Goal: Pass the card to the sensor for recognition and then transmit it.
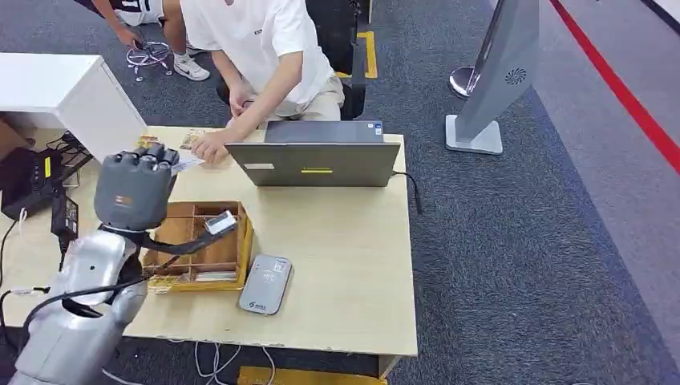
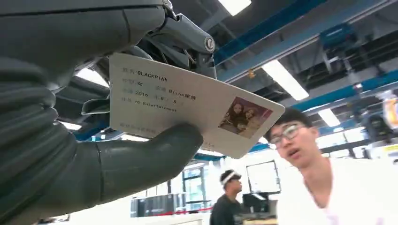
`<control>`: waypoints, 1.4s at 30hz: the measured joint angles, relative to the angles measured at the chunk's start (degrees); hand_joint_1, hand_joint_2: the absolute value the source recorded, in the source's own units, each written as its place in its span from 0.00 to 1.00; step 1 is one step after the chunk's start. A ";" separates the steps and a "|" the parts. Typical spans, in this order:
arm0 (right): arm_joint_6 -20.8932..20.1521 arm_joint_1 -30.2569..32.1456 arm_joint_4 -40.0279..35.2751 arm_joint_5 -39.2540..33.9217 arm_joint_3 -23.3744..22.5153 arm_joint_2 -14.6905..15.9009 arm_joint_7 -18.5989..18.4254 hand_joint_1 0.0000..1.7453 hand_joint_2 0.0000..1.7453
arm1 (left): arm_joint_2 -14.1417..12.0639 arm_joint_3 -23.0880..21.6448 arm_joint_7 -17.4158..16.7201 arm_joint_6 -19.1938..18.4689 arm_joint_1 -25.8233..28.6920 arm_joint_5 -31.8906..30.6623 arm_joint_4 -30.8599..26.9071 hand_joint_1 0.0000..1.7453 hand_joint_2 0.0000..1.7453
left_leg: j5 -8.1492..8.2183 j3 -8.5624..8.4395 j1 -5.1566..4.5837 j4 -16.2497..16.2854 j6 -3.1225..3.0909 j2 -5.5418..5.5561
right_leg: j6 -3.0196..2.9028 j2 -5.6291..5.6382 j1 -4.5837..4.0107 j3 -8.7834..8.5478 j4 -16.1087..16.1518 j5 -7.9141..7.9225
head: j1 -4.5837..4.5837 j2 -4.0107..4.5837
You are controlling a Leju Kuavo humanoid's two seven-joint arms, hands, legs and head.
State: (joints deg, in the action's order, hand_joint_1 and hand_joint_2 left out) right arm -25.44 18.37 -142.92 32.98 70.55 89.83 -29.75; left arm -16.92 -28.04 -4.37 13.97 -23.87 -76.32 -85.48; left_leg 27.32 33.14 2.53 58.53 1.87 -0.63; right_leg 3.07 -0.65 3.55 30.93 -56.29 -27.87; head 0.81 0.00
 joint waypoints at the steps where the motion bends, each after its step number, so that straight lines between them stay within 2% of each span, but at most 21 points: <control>1: -0.02 -0.10 0.00 -0.59 0.00 -0.15 0.13 0.00 0.00 | 0.45 -0.89 -0.02 0.13 0.47 -0.24 -0.44 1.00 1.00 | 0.00 -0.01 0.00 0.00 0.00 0.00 | 0.00 0.00 0.00 0.00 0.00 0.00 | 0.00 0.00; 9: 0.00 -1.63 0.02 -0.85 0.96 -0.98 -0.13 0.00 0.00 | 3.43 -4.27 -0.09 -0.64 2.50 -0.70 0.37 1.00 1.00 | -0.01 -0.01 0.00 0.00 0.00 0.02 | 0.00 -0.02 0.00 -0.03 0.00 0.01 | 0.04 0.00; 19: -0.02 -4.52 0.42 -2.75 3.19 -2.10 -0.39 0.00 0.00 | 6.40 -7.35 -0.07 -1.51 3.88 -2.36 10.12 1.00 1.00 | -0.01 0.00 0.00 0.00 0.00 0.01 | 0.01 -0.01 0.00 0.00 0.00 0.01 | 0.00 0.00; 26: -0.02 -7.12 0.81 -3.26 4.85 -2.89 -1.44 0.00 0.00 | 7.32 -8.18 -1.29 -7.83 4.39 -2.08 13.81 1.00 1.00 | -0.01 0.00 0.00 0.00 0.00 0.01 | 0.01 -0.01 0.00 -0.01 0.00 0.01 | 0.00 0.00; 30: -0.02 -9.82 1.46 -7.41 5.58 -3.63 -0.39 0.00 0.00 | 7.41 -9.20 -2.21 -12.52 4.50 -1.47 15.34 1.00 1.00 | -0.01 0.00 0.00 0.00 0.00 0.01 | 0.01 -0.01 0.00 -0.01 0.00 0.01 | 0.00 0.00; 42: -0.02 -14.04 2.86 -8.96 5.79 -4.53 1.07 0.00 0.00 | 7.36 -11.89 -1.75 -13.92 4.55 0.46 17.48 1.00 1.00 | -0.01 0.02 0.00 0.00 0.00 0.03 | 0.01 -0.03 0.00 -0.01 0.00 0.01 | 0.00 0.00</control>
State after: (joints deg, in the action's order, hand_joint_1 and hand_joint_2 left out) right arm -25.46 4.33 -140.06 24.02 76.35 85.31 -28.68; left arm -9.55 -39.93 -6.12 0.04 -19.33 -75.87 -68.00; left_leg 27.31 33.16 2.53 58.53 1.87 -0.60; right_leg 3.08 -0.67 3.55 30.92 -56.30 -27.86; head 0.81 0.00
